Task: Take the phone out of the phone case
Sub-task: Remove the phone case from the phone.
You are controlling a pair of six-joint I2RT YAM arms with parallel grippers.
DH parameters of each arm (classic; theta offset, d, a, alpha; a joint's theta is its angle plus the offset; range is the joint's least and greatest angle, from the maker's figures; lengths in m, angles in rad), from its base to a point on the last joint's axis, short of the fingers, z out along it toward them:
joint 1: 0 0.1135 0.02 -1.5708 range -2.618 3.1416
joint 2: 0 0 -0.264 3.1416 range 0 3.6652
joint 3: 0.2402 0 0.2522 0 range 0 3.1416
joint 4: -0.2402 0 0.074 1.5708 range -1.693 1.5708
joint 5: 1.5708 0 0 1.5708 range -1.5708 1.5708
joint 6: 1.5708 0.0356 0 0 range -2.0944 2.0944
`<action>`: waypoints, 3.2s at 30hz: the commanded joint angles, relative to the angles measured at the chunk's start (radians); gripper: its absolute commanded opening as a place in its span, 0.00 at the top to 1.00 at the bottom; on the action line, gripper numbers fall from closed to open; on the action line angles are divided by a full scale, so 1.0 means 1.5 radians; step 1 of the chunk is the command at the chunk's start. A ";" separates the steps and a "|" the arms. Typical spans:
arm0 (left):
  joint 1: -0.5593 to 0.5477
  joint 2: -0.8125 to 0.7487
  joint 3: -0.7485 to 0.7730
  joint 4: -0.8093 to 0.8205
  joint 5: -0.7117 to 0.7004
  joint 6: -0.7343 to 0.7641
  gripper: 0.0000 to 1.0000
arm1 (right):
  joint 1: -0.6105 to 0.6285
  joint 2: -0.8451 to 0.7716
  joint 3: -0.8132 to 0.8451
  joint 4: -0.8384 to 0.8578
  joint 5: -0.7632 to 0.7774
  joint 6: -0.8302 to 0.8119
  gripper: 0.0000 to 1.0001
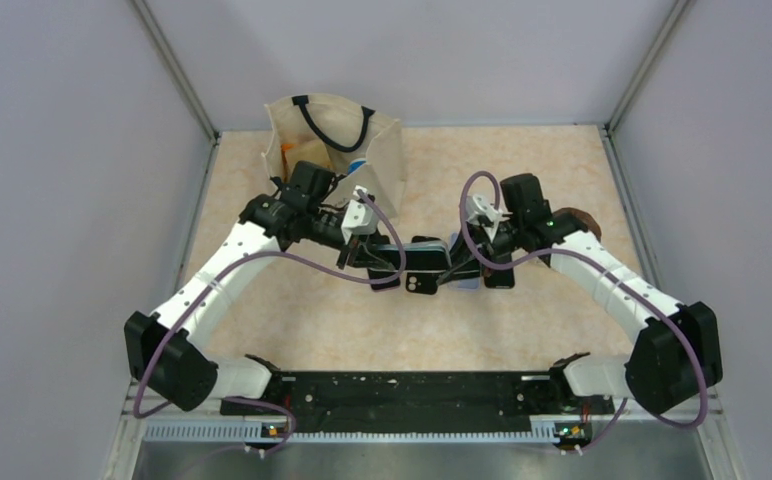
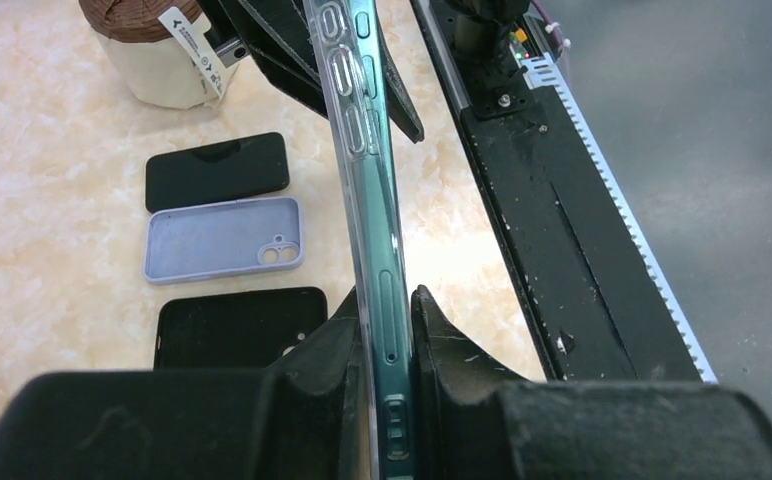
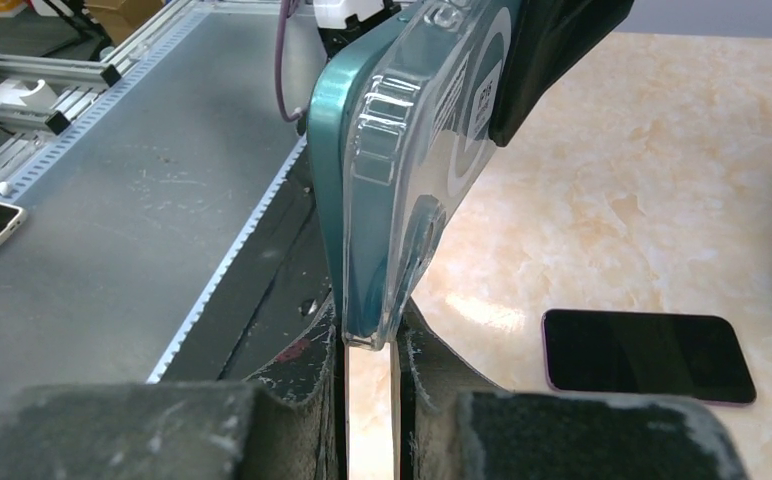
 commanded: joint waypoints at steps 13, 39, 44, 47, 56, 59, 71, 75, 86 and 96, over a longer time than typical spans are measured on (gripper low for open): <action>-0.072 0.054 0.050 -0.366 0.093 0.267 1.00 | 0.000 0.017 0.103 -0.062 -0.032 -0.146 1.00; -0.078 -0.004 0.006 -0.254 0.042 0.136 1.00 | 0.019 0.174 0.301 -0.569 0.092 -0.617 1.00; -0.077 -0.039 -0.025 -0.165 -0.010 0.060 1.00 | 0.014 0.107 0.229 -0.275 0.154 -0.279 0.92; -0.077 -0.046 -0.029 -0.149 -0.028 0.046 1.00 | 0.014 0.039 0.154 -0.050 0.251 -0.060 0.85; -0.078 -0.073 -0.049 -0.061 -0.073 -0.042 1.00 | 0.013 -0.006 0.133 0.076 0.374 0.172 0.60; -0.076 -0.096 -0.066 0.009 -0.116 -0.112 1.00 | 0.013 -0.030 0.121 0.072 0.395 0.181 0.51; -0.043 -0.123 -0.069 0.114 -0.171 -0.225 1.00 | 0.013 -0.140 0.105 -0.091 0.445 0.103 0.46; -0.031 -0.123 -0.070 0.133 -0.170 -0.242 1.00 | 0.013 -0.174 0.093 -0.130 0.411 0.071 0.47; -0.009 -0.116 -0.078 0.157 -0.096 -0.251 1.00 | 0.013 -0.183 0.080 -0.168 0.222 0.016 0.55; -0.006 -0.102 -0.081 0.172 -0.053 -0.255 1.00 | 0.014 -0.152 0.074 -0.115 0.200 0.061 0.58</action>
